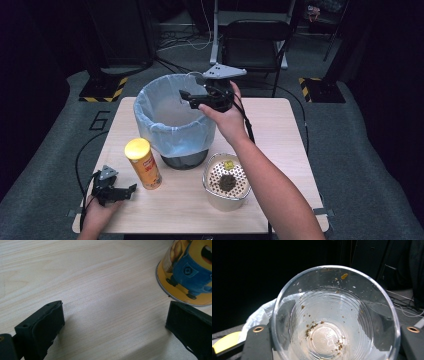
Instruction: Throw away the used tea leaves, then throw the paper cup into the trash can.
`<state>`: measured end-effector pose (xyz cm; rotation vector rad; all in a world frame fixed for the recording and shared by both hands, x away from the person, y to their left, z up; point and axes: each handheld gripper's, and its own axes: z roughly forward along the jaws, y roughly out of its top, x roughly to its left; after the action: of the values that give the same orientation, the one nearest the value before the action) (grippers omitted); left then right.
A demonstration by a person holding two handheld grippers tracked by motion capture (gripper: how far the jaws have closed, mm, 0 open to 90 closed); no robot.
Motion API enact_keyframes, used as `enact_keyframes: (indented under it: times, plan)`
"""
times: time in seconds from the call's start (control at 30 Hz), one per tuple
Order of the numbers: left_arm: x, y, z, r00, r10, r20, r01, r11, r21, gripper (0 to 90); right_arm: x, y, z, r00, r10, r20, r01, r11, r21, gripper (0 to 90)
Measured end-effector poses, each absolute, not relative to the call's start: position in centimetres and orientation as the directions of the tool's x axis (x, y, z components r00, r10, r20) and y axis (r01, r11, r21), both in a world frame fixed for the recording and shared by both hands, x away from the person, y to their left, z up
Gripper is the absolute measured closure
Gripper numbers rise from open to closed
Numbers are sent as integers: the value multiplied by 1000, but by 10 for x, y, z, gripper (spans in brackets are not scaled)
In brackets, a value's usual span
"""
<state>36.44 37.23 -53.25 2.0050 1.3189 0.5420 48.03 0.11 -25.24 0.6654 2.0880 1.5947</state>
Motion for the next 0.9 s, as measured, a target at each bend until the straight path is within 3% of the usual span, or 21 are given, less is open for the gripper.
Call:
enact_keyframes:
  times: [0.27,0.37,0.4,0.47,0.9]
  plan:
    - [365,373,-532,405,914,-9,632,-272,725,15,490,21,-260,-801,598,-14,140,210,968,258]
    - [365,373,-532,405,914,-11,633,-272,725,15,496,32,-264,-807,591,6,184,240,953,54]
    - [365,373,-532,405,914,-10,633,-272,725,15,495,35,-265,-805,593,10,204,262,943,59]
    - [365,373,-532,405,914,-10,633,-272,725,15,493,39,-267,-809,586,-50,149,285,947,60]
    - [363,371,-533,397,918,-26,630,-252,734,16,477,19,-258,-824,565,-28,146,261,954,110]
